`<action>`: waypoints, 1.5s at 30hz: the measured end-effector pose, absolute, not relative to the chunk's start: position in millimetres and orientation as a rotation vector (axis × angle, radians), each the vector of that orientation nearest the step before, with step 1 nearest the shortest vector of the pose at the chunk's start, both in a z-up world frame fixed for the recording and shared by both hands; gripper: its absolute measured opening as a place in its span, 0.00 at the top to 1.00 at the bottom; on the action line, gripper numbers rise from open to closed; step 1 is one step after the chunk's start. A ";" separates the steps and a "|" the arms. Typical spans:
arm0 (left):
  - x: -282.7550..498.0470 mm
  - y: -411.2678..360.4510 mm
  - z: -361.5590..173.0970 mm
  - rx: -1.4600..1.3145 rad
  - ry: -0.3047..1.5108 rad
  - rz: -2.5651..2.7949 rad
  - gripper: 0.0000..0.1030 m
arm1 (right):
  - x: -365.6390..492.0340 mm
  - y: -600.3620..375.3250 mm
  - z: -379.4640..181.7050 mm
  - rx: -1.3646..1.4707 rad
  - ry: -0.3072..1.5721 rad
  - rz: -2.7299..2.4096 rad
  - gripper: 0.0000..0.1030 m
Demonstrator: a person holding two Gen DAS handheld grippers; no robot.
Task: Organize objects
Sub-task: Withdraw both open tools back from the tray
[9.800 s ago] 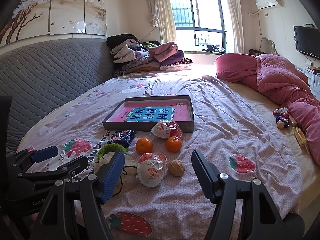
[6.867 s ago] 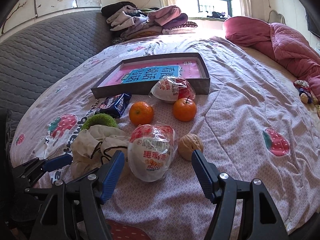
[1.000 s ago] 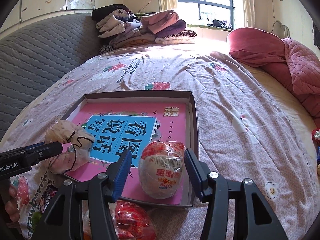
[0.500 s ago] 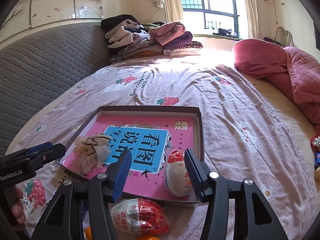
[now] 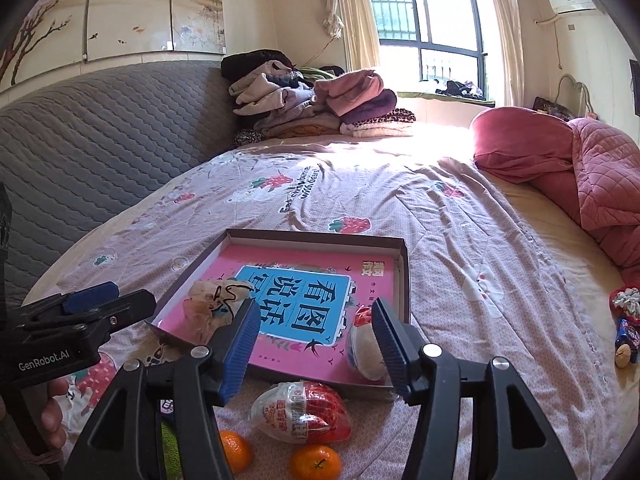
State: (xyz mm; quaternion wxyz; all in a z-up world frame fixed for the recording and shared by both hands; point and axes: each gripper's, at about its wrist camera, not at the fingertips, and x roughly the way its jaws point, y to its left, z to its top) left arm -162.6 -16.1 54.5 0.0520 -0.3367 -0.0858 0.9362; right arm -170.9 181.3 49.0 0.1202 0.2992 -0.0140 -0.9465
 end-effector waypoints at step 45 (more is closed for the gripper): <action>-75.9 -9.0 51.9 -0.997 -0.174 2.882 0.27 | -78.8 187.7 56.6 0.764 -0.038 -2.765 0.42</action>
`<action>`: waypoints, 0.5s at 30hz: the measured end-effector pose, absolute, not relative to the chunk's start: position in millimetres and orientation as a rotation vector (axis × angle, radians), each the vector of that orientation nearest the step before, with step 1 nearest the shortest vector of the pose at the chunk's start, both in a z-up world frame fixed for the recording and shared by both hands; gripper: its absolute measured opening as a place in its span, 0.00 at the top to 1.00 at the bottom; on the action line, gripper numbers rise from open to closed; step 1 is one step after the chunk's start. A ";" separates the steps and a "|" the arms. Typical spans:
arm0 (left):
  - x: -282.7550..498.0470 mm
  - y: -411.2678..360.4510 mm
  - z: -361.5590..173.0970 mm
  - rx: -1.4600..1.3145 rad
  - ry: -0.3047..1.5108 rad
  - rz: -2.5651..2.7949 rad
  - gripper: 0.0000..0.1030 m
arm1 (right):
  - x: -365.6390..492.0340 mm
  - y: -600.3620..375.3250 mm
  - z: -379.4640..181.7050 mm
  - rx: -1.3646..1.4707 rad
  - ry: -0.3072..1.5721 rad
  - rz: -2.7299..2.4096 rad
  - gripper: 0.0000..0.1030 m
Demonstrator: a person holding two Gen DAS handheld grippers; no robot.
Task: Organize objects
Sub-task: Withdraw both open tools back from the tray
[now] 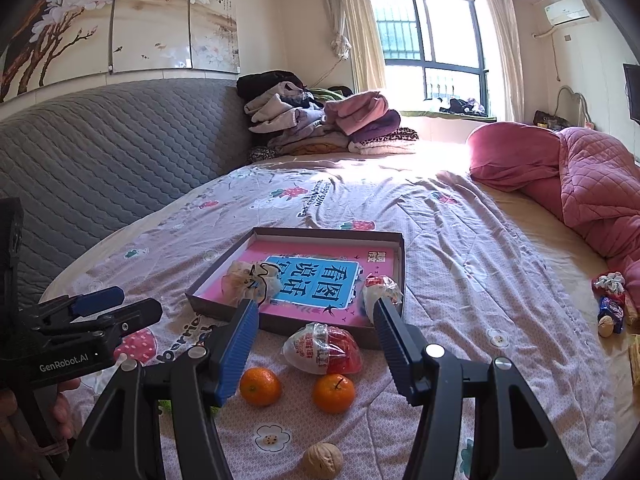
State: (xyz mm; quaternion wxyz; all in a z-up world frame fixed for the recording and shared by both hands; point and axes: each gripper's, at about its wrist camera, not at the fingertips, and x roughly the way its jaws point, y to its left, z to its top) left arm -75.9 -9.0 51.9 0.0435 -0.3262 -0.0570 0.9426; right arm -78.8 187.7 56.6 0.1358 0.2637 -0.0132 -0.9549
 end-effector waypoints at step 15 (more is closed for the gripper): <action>-66.7 -7.5 33.4 -1.080 -0.145 2.835 0.27 | -71.5 186.1 34.7 0.844 -0.007 -2.753 0.42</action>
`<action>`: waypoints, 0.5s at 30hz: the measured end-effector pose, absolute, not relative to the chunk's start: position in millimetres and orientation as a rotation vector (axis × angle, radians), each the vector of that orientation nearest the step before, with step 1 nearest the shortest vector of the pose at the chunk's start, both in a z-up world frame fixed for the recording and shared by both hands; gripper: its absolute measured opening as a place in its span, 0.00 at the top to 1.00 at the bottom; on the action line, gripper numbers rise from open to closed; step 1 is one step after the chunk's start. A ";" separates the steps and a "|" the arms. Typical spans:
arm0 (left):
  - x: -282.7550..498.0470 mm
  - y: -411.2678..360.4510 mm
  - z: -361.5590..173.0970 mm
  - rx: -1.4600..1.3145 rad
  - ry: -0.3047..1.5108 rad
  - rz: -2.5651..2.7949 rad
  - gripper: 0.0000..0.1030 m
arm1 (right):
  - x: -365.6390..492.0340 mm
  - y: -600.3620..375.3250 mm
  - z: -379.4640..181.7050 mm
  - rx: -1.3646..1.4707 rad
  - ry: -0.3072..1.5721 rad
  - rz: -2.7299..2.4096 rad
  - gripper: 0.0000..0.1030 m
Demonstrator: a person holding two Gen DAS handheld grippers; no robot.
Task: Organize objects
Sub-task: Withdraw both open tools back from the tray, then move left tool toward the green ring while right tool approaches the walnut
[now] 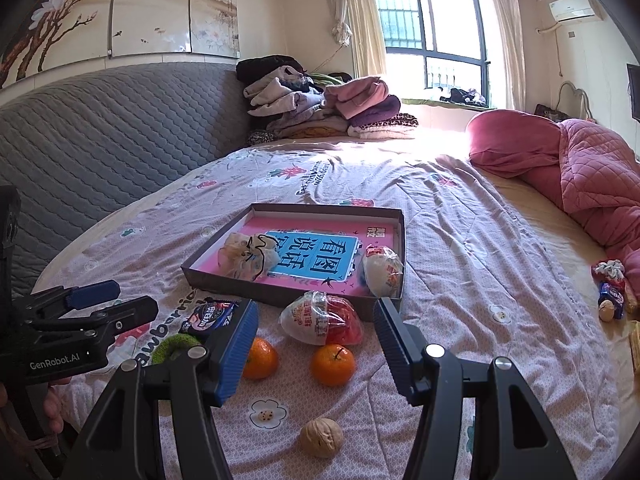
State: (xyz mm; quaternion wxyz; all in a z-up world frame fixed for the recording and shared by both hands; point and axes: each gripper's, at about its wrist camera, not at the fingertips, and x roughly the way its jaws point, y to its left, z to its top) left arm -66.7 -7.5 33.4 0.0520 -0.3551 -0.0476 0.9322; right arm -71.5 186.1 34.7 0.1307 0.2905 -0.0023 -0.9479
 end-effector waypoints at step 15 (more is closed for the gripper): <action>-55.4 -1.8 13.9 -1.146 -0.087 2.789 0.27 | -70.6 185.4 20.1 0.905 0.009 -2.735 0.42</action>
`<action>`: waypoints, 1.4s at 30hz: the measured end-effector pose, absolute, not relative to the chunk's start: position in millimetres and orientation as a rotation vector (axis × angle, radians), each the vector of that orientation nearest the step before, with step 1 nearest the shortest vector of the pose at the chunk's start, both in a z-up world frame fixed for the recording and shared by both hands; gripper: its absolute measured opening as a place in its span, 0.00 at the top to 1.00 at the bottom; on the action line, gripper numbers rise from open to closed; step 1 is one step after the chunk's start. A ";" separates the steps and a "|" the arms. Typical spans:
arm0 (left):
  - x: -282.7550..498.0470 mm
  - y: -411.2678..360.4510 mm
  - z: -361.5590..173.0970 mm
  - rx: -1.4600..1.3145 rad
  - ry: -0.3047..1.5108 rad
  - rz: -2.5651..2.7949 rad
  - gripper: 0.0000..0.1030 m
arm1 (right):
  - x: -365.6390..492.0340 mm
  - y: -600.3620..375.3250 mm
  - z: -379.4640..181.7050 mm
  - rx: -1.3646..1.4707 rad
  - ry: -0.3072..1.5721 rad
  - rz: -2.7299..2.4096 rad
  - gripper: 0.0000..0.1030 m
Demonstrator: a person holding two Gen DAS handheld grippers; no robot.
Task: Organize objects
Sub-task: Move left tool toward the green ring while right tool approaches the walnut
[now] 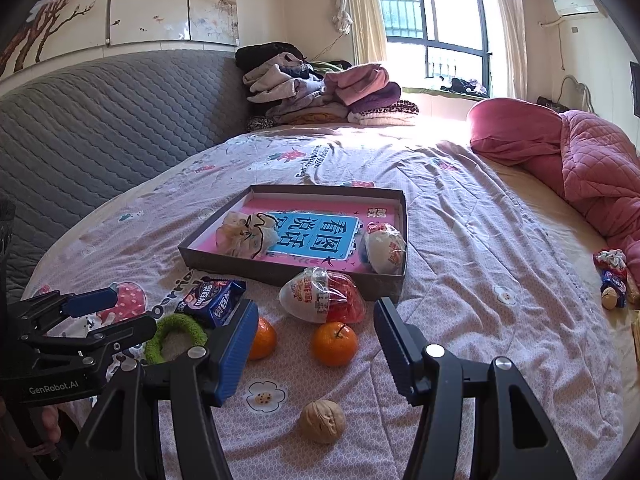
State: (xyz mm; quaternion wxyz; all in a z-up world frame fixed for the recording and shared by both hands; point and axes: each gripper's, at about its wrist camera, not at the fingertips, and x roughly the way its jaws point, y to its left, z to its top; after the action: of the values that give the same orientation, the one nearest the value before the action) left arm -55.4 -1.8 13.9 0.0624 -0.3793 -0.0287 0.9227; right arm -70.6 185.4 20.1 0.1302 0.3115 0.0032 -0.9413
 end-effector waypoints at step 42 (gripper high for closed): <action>-58.4 -7.9 -21.9 -1.333 -0.087 2.711 0.27 | -76.6 188.2 -10.3 1.064 0.002 -2.696 0.42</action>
State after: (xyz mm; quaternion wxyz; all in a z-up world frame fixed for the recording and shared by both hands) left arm -58.4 -7.9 -21.9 0.0596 -0.4402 -0.0287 0.8954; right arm -76.6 188.2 -10.3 0.1213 0.3644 0.0006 -0.9233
